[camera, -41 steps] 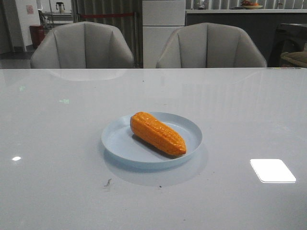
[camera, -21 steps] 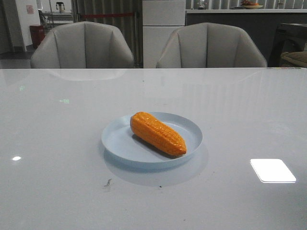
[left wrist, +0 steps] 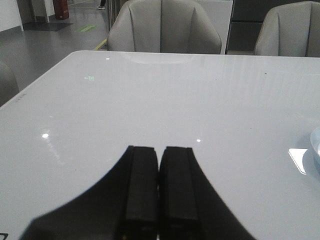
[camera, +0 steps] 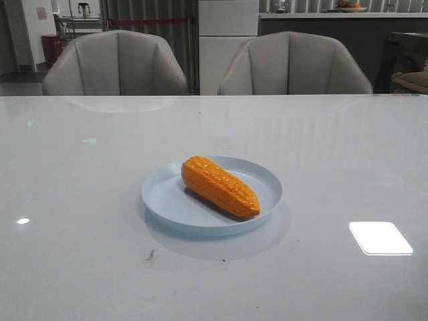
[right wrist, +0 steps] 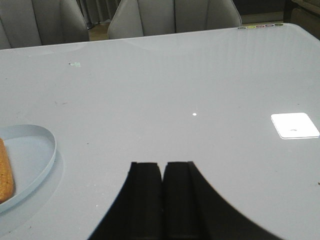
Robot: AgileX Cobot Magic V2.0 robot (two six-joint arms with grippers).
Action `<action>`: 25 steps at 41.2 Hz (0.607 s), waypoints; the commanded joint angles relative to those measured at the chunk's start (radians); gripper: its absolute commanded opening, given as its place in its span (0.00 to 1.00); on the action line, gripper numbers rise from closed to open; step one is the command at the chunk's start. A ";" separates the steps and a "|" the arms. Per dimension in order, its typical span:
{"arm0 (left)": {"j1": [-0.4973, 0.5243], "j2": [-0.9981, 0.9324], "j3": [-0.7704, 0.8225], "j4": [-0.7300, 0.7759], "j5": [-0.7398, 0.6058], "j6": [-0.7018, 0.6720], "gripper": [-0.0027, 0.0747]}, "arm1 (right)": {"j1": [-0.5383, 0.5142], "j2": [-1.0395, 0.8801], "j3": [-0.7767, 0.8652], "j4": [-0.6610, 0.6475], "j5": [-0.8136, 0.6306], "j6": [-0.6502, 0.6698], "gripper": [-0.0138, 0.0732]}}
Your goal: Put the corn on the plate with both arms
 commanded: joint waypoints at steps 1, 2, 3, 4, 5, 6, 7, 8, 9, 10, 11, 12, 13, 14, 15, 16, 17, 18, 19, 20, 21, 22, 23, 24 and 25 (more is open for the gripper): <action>0.002 -0.016 0.037 -0.007 -0.080 -0.005 0.16 | 0.002 -0.090 -0.004 0.000 -0.031 0.000 0.18; 0.002 -0.016 0.037 -0.007 -0.080 -0.005 0.16 | 0.002 -0.114 0.001 0.000 -0.016 0.000 0.18; 0.002 -0.016 0.037 -0.007 -0.080 -0.005 0.16 | 0.002 -0.154 0.008 0.000 0.001 0.000 0.18; 0.002 -0.016 0.037 -0.007 -0.080 -0.005 0.16 | 0.002 -0.169 0.012 0.000 0.016 0.000 0.18; 0.002 -0.016 0.037 -0.007 -0.080 -0.005 0.16 | 0.002 -0.199 0.017 0.000 0.028 0.000 0.18; 0.002 -0.016 0.037 -0.007 -0.080 -0.005 0.16 | 0.002 -0.228 0.024 0.000 0.048 0.000 0.18; 0.002 -0.016 0.037 -0.007 -0.080 -0.005 0.16 | 0.002 -0.249 0.030 0.000 0.065 0.000 0.18; 0.002 -0.016 0.037 -0.007 -0.080 -0.005 0.16 | 0.002 -0.277 0.033 0.000 0.081 0.000 0.18; 0.002 -0.016 0.037 -0.007 -0.080 -0.005 0.16 | 0.002 -0.298 0.033 0.000 0.116 0.000 0.18; 0.002 -0.016 0.037 -0.007 -0.080 -0.005 0.16 | 0.002 -0.333 0.033 0.000 0.145 0.000 0.18; 0.002 -0.016 0.037 -0.007 -0.080 -0.005 0.16 | 0.002 -0.355 0.033 0.000 0.176 0.000 0.18; 0.002 -0.016 0.037 -0.007 -0.080 -0.005 0.16 | 0.002 -0.383 0.033 0.000 0.198 0.000 0.18; 0.002 -0.016 0.037 -0.007 -0.080 -0.005 0.16 | 0.002 -0.404 0.033 0.000 0.228 0.000 0.18; 0.002 -0.016 0.037 -0.007 -0.080 -0.005 0.16 | 0.002 -0.432 0.033 0.000 0.251 0.000 0.18; 0.002 -0.016 0.037 -0.007 -0.080 -0.005 0.16 | 0.002 -0.453 0.033 0.000 0.281 0.000 0.18; 0.002 -0.016 0.037 -0.007 -0.080 -0.005 0.16 | 0.002 -0.480 0.033 0.000 0.304 0.000 0.18; 0.002 -0.016 0.037 -0.007 -0.080 -0.005 0.16 | 0.002 -0.506 0.033 0.000 0.335 0.000 0.18; 0.002 -0.016 0.037 -0.007 -0.080 -0.005 0.16 | 0.002 -0.519 0.033 0.000 0.359 0.000 0.18; 0.002 -0.016 0.037 -0.007 -0.080 -0.005 0.16 | 0.002 -0.521 0.033 0.000 0.381 0.000 0.18; 0.002 -0.016 0.037 -0.007 -0.080 -0.005 0.16 | 0.002 -0.518 0.033 0.000 0.397 0.000 0.18; 0.002 -0.016 0.037 -0.007 -0.080 -0.005 0.16 | 0.002 -0.514 0.033 0.000 0.415 0.000 0.18; 0.002 -0.016 0.037 -0.007 -0.080 -0.005 0.16 | 0.002 -0.515 0.033 0.000 0.439 0.000 0.18; 0.002 -0.016 0.037 -0.007 -0.080 -0.005 0.16 | 0.002 -0.517 0.033 0.000 0.457 0.000 0.18; 0.002 -0.016 0.037 -0.007 -0.080 -0.005 0.16 | 0.002 -0.519 0.033 0.000 0.480 0.000 0.18; 0.002 -0.016 0.037 -0.007 -0.080 -0.005 0.16 | 0.002 -0.519 0.033 0.000 0.501 0.000 0.18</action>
